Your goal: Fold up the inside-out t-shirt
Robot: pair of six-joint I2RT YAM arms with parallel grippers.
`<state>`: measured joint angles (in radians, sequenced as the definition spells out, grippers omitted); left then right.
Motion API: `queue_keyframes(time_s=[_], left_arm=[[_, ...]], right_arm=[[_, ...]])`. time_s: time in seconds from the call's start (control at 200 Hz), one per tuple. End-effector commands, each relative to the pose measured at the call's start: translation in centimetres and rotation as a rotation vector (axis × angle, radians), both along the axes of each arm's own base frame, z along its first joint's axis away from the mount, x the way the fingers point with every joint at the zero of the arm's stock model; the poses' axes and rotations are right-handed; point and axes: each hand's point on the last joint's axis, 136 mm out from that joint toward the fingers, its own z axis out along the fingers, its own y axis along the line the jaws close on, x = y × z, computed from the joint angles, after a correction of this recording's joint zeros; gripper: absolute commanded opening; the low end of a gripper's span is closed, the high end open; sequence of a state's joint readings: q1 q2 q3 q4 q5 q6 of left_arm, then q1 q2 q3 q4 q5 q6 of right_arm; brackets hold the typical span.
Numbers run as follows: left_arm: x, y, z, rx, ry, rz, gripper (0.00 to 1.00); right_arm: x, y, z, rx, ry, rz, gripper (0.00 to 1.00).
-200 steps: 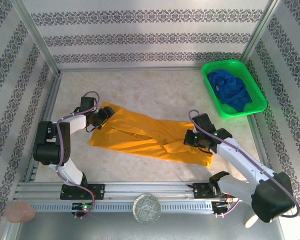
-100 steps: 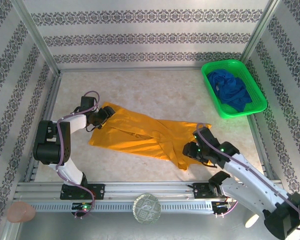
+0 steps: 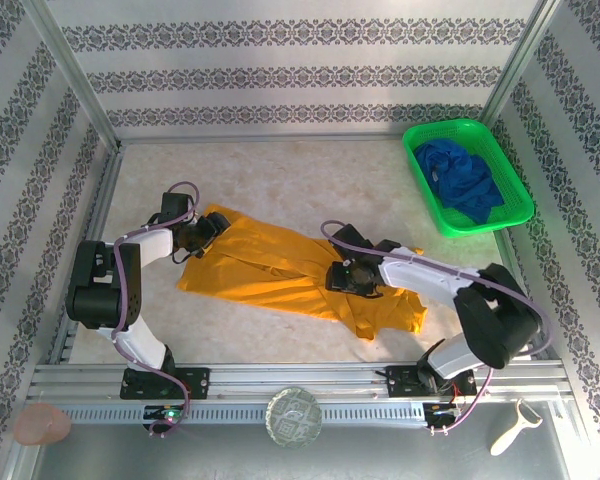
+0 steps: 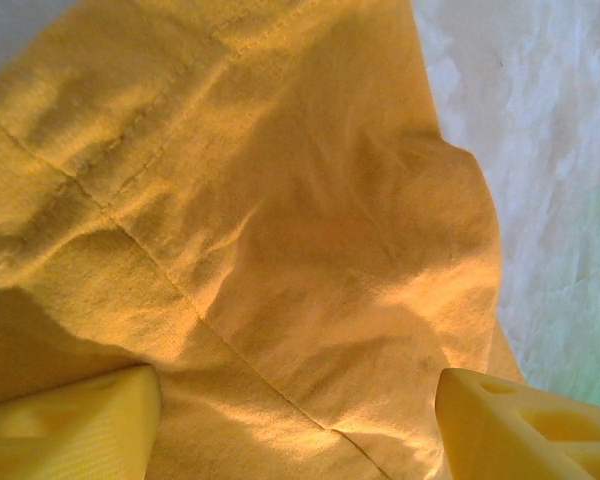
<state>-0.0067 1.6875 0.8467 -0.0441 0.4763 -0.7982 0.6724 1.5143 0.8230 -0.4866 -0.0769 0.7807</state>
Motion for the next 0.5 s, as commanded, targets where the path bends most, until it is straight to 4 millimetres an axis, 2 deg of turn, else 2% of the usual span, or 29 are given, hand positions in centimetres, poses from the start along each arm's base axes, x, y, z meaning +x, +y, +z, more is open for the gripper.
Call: queue_keyframes(time_s=[0.0,0.055,0.23,0.325,0.385,0.41,0.445,0.495], left_arm=[[-1.1,-0.2,-0.9,-0.003,0.056,0.006,0.73],[-1.0,-0.1,-0.8,-0.006,0.053,0.008,0.73],[-1.0,-0.2,-0.7,-0.01,0.05,0.006,0.73],[-1.1,-0.2,-0.7,-0.008,0.05,0.004,0.73],[-1.2,-0.2,-0.9,-0.009,0.055,0.006,0.73],[-1.2,-0.2,-0.9,-0.01,0.054,0.006,0.73],[-1.2,-0.3,-0.9,-0.012,0.054,0.007,0.73],[-1.3,-0.3,-1.0,-0.014,0.055,0.007,0.73]], right_arm=[[1.0,1.6,0.4,0.013,-0.033,0.049,0.2],[1.2,2.1,0.7,0.011,-0.041,0.068,0.0],[2.7,4.1,2.7,-0.007,-0.098,0.21,0.0],[3.7,5.5,2.8,-0.028,-0.101,0.312,0.0],[4.2,5.8,2.2,-0.061,-0.088,0.357,0.36],[4.5,5.6,2.1,-0.087,-0.087,0.362,0.48],[4.7,5.1,2.0,-0.125,-0.087,0.36,0.56],[4.7,4.5,2.6,-0.142,-0.104,0.345,0.61]])
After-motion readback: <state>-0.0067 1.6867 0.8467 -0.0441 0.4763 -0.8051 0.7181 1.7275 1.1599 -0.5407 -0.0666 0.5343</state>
